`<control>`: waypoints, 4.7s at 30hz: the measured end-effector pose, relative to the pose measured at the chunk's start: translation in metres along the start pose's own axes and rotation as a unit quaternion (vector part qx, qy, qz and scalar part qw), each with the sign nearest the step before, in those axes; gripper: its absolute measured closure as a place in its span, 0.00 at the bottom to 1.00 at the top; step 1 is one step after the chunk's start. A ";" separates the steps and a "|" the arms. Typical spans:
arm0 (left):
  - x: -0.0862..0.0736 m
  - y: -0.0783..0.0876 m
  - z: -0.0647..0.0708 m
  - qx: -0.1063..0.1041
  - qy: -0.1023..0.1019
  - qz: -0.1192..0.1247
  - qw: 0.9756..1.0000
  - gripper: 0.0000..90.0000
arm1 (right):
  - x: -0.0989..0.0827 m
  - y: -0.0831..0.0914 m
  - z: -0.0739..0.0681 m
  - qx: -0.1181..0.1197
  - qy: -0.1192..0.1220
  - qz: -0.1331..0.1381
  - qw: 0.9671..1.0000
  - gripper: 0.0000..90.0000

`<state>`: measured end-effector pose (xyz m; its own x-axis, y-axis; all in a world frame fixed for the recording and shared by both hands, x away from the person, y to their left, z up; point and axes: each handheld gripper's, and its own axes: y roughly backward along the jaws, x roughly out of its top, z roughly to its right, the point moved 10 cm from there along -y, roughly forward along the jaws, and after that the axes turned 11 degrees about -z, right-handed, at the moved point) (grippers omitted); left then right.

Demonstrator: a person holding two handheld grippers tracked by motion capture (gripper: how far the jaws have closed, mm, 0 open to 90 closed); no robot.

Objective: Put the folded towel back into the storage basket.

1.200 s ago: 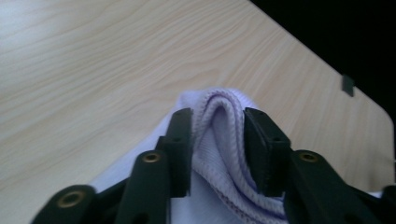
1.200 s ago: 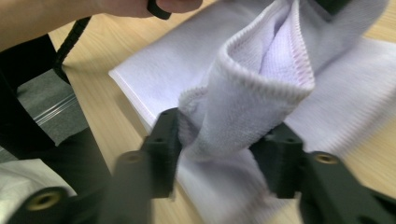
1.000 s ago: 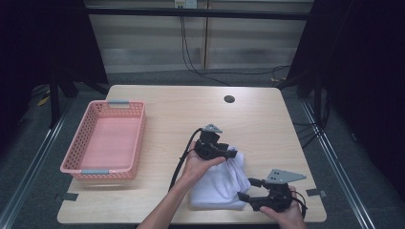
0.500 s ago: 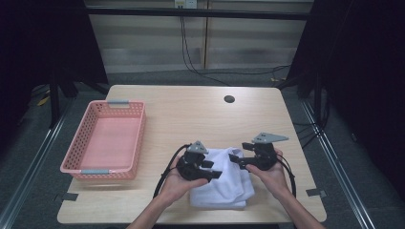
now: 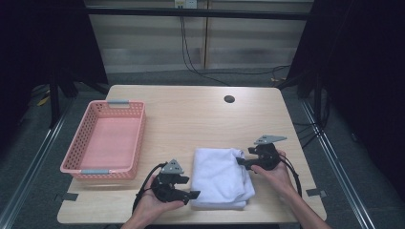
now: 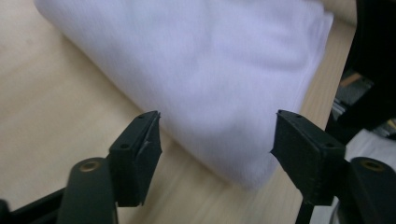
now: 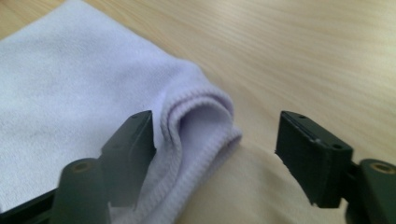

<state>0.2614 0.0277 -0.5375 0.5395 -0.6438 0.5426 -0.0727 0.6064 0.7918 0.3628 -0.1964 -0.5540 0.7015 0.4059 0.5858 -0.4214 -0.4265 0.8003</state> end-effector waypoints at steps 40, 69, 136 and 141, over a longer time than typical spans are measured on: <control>-0.005 -0.022 0.005 -0.028 -0.013 -0.037 0.999 0.80 | 0.004 -0.023 -0.036 0.117 0.027 -0.036 0.992 0.74; 0.031 0.040 -0.009 -0.030 -0.012 0.025 0.999 0.81 | 0.071 0.005 -0.042 0.147 0.036 0.006 0.988 0.75; 0.003 0.203 -0.133 0.076 0.083 0.145 0.983 0.82 | 0.277 -0.029 -0.140 0.198 0.098 0.045 0.974 0.76; -0.009 0.215 -0.144 0.085 0.097 0.151 0.980 0.82 | 0.290 -0.038 -0.157 0.201 0.101 0.042 0.973 0.77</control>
<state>0.3617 0.2316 -0.4127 0.6200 -0.3357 0.7091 -0.3837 0.6586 0.6473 0.4918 0.0643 -0.3947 0.5305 0.4891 0.6923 -0.1843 -0.7306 0.6574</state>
